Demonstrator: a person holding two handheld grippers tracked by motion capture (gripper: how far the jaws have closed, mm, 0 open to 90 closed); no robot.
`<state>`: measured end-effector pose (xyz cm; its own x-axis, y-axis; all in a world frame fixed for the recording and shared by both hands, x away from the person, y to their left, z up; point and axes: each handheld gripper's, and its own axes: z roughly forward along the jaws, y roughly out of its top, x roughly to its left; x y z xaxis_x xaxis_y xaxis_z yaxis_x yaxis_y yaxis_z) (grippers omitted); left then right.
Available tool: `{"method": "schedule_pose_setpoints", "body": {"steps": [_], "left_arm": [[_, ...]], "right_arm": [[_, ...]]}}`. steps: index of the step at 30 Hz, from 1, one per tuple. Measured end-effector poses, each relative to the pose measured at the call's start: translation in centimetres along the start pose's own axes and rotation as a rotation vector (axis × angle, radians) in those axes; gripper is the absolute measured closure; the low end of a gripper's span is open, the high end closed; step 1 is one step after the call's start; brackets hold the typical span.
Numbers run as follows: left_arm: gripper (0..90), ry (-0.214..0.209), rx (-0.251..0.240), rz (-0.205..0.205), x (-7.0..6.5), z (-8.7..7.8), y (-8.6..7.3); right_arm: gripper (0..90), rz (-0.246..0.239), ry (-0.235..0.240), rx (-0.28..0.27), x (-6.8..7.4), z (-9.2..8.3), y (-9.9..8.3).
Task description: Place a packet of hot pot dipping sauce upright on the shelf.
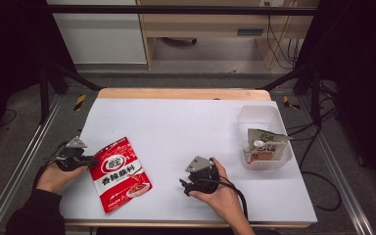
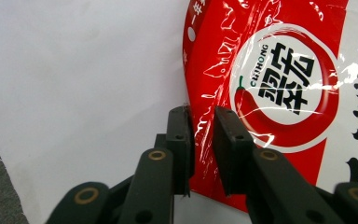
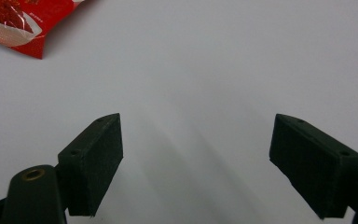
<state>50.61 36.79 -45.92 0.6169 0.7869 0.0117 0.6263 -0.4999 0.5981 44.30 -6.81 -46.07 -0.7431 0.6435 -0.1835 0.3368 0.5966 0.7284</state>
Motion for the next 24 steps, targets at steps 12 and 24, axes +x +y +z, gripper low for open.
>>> {"method": "schedule_pose_setpoints", "body": {"steps": [12, 24], "left_arm": [[90.0, 0.023, -0.019, 0.034, -0.2, -0.8, 0.6], [90.0, 0.038, -0.112, 0.100, -2.4, -1.9, 3.4]], "right_arm": [[17.6, -0.001, -0.002, -0.003, -0.1, 0.0, 0.0], [17.6, 0.003, -0.012, -0.015, -0.3, -0.2, 0.5]]}}
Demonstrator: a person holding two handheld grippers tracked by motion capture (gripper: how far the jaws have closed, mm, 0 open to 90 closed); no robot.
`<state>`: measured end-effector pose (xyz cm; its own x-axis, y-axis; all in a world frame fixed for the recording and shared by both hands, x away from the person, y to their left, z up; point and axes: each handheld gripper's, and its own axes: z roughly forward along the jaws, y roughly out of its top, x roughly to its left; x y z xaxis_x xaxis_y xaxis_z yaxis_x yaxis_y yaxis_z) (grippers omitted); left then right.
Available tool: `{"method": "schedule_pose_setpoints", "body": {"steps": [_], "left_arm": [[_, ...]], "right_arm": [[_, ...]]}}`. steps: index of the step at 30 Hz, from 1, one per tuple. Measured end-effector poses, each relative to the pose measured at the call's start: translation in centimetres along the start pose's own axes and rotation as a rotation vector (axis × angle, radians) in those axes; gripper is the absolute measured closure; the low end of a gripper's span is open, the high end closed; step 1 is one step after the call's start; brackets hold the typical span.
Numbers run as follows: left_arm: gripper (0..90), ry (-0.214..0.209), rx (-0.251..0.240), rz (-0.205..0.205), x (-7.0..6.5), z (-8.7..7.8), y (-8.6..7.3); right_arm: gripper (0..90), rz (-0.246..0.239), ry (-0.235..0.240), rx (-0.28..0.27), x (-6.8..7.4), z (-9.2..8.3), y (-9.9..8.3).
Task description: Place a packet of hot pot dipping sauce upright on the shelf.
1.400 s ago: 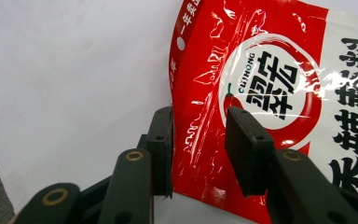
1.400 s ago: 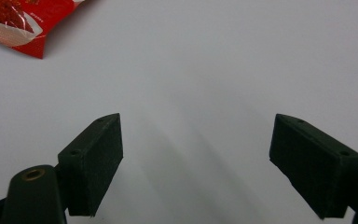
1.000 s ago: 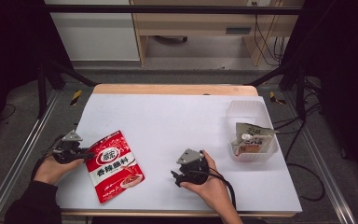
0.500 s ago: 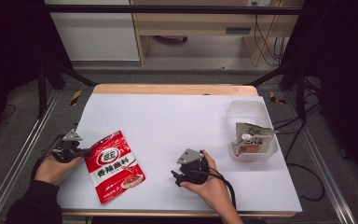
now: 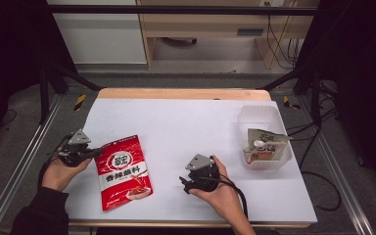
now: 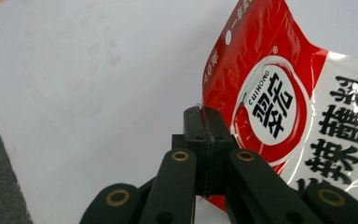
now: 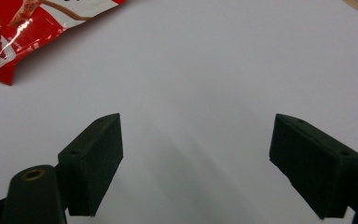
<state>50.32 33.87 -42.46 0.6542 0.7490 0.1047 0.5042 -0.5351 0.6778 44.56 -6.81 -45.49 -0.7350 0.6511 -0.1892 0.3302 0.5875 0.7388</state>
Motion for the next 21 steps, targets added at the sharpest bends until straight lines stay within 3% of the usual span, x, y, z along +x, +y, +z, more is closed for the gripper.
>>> {"method": "schedule_pose_setpoints", "body": {"steps": [15, 21], "left_arm": [[90.0, -0.007, -0.044, 0.108, -3.1, 0.0, 3.7], [90.0, -0.015, -0.066, 0.134, -4.2, 0.3, 5.4]], "right_arm": [[17.9, -0.032, -0.011, 0.015, -0.8, -0.5, 1.4], [18.0, -0.049, -0.014, 0.010, -1.3, -0.8, 2.5]]}}
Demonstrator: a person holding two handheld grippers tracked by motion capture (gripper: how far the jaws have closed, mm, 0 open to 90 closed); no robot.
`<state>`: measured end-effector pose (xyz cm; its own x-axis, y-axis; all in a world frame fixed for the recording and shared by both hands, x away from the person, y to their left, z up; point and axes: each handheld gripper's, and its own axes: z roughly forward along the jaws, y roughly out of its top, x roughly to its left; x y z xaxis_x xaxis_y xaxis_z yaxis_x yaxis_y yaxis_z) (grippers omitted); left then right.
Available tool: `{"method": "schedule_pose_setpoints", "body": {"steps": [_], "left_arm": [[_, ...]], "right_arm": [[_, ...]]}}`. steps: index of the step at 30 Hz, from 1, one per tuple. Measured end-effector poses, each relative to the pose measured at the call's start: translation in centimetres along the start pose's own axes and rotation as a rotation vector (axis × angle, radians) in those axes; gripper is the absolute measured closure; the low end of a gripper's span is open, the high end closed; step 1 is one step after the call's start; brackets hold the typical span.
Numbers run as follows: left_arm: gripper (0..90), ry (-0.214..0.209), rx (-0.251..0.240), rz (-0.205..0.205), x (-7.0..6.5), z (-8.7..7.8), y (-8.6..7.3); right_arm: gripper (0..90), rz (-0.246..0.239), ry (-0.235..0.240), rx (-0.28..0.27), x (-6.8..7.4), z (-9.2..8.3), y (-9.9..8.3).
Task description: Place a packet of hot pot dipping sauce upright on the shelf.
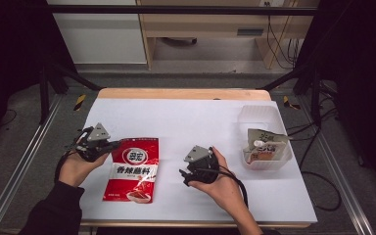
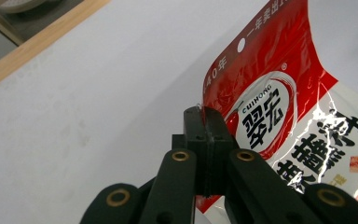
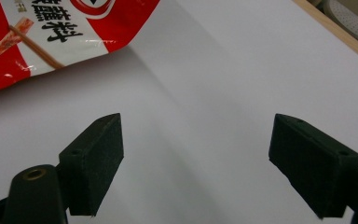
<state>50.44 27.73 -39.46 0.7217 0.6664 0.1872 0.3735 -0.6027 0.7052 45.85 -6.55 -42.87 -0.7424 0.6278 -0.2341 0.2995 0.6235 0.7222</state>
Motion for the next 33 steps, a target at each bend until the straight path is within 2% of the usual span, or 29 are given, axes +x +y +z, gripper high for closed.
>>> {"method": "schedule_pose_setpoints", "body": {"steps": [8, 13, 25, 29, 33], "left_arm": [[90.0, -0.005, -0.014, 0.042, -1.1, 0.1, 2.2], [90.0, -0.005, -0.021, 0.052, -1.4, 0.1, 3.0], [90.0, 0.004, -0.047, 0.061, -1.7, 0.0, 4.6], [90.0, 0.018, -0.059, 0.062, -1.6, -0.4, 5.2], [90.0, 0.012, -0.071, 0.071, -1.7, -0.9, 5.9]], "right_arm": [[18.2, -0.007, -0.021, -0.023, -1.5, -1.2, 1.5], [18.4, -0.017, -0.018, -0.029, -2.0, -1.9, 2.6], [18.1, -0.061, 0.011, -0.034, -2.2, -2.1, 5.5], [18.0, -0.073, 0.024, -0.026, -2.1, -1.9, 6.1], [18.1, -0.082, 0.047, -0.023, -2.0, -1.8, 7.0]]}}
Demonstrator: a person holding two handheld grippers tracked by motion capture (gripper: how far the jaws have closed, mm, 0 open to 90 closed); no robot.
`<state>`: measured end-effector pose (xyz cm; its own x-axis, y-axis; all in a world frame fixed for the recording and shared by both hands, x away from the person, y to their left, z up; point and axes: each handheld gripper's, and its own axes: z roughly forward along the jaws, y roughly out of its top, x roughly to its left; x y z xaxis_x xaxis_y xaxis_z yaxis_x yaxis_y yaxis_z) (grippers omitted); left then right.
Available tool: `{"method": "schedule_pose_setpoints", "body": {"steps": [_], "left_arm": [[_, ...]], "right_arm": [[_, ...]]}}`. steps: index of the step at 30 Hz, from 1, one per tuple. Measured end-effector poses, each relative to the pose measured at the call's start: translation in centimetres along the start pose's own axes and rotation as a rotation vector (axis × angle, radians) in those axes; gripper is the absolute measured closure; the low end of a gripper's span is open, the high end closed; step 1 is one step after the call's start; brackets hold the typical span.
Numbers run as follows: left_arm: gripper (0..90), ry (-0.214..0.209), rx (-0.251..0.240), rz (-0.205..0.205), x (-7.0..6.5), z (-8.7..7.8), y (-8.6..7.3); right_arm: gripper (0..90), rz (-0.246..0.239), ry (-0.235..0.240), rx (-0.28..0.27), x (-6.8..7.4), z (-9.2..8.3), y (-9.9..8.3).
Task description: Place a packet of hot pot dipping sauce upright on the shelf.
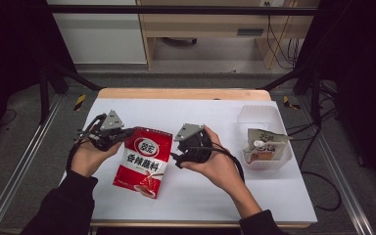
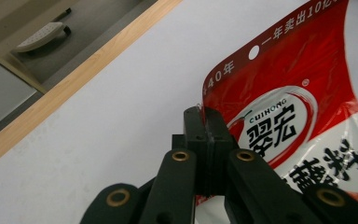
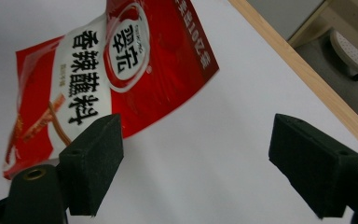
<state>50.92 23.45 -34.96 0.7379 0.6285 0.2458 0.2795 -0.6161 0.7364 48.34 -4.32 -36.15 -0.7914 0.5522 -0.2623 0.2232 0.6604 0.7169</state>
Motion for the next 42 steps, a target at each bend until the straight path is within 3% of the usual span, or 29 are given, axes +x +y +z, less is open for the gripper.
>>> {"method": "schedule_pose_setpoints", "body": {"steps": [5, 15, 26, 42], "left_arm": [[90.0, -0.004, 0.000, 0.018, -0.4, -0.3, 0.3], [90.0, -0.010, -0.005, 0.021, -0.5, -0.6, 0.2], [90.0, -0.013, -0.005, 0.028, -0.5, -0.9, 0.1], [90.0, -0.019, -0.010, 0.021, -0.7, -0.8, 0.0]], "right_arm": [[18.5, -0.012, 0.038, 0.021, -0.2, 0.2, 1.6], [25.8, -0.018, 0.169, 0.109, -0.8, 2.5, 4.1], [47.1, -0.055, 0.217, 0.191, -0.7, 4.9, 5.7], [69.3, -0.076, 0.265, 0.217, -0.8, 5.7, 5.8]]}}
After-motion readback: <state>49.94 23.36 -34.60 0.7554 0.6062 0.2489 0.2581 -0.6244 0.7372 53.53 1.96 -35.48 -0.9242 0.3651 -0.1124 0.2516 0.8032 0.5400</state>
